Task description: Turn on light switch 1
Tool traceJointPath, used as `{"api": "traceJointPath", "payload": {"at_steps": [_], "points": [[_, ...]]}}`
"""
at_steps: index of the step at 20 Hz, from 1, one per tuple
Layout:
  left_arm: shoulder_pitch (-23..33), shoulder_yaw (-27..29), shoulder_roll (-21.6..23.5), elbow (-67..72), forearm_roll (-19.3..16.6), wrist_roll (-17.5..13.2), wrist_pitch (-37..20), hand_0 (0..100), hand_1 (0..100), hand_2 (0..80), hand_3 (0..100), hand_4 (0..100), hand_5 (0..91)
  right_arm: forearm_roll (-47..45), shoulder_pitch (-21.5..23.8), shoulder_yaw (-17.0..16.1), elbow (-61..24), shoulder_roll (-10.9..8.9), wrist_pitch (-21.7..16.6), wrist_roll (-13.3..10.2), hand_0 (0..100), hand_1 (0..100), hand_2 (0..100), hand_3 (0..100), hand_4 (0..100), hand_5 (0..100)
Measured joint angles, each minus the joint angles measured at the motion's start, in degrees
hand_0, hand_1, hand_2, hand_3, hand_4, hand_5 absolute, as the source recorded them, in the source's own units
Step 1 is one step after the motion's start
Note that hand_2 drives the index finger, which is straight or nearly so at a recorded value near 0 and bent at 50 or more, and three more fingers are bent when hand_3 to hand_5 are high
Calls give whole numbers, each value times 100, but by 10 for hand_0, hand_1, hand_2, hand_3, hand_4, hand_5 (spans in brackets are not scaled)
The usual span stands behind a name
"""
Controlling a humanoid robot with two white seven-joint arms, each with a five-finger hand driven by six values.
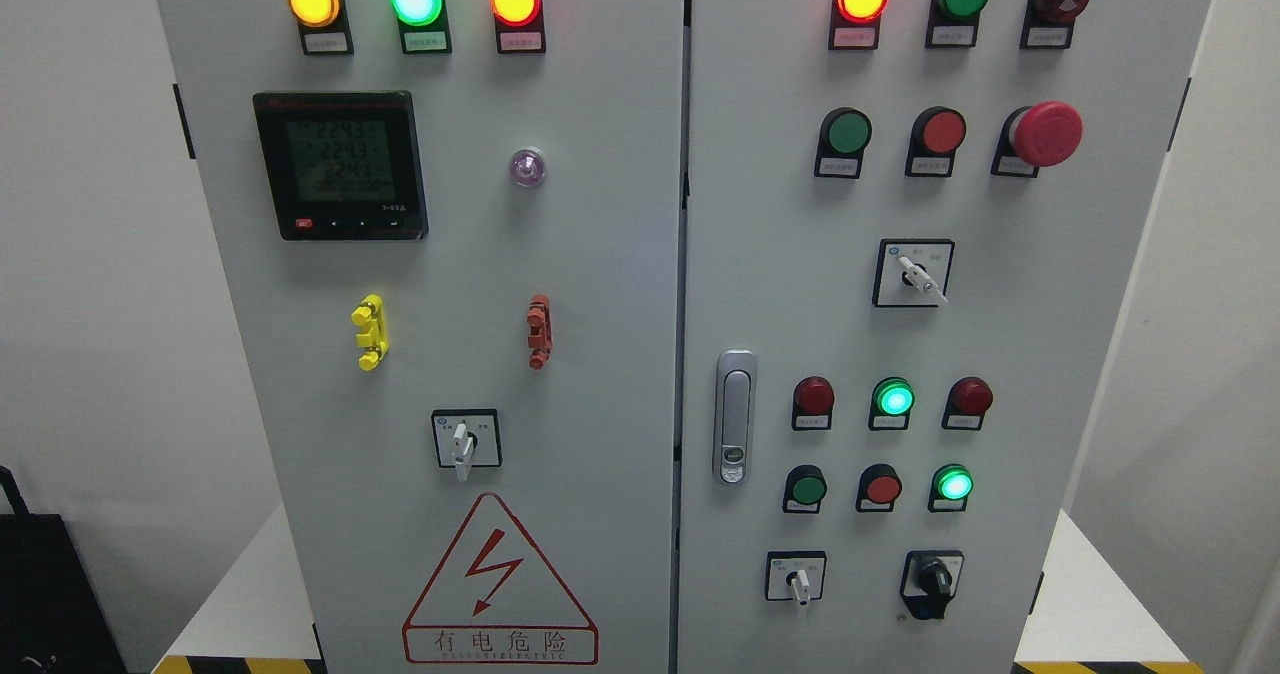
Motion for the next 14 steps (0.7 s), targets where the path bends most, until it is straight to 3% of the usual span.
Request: {"api": "traceJointPath", "payload": {"at_steps": [11,14], "points": [[257,130,-2,-420,-66,19,-18,59,4,0,0,0,0,0,0,0,0,0,0,0,54,0,0,0,0,0],[434,124,30,-834,-54,0,231,62,7,0,0,0,0,0,0,0,0,0,0,0,54,0,0,0,0,0]]}}
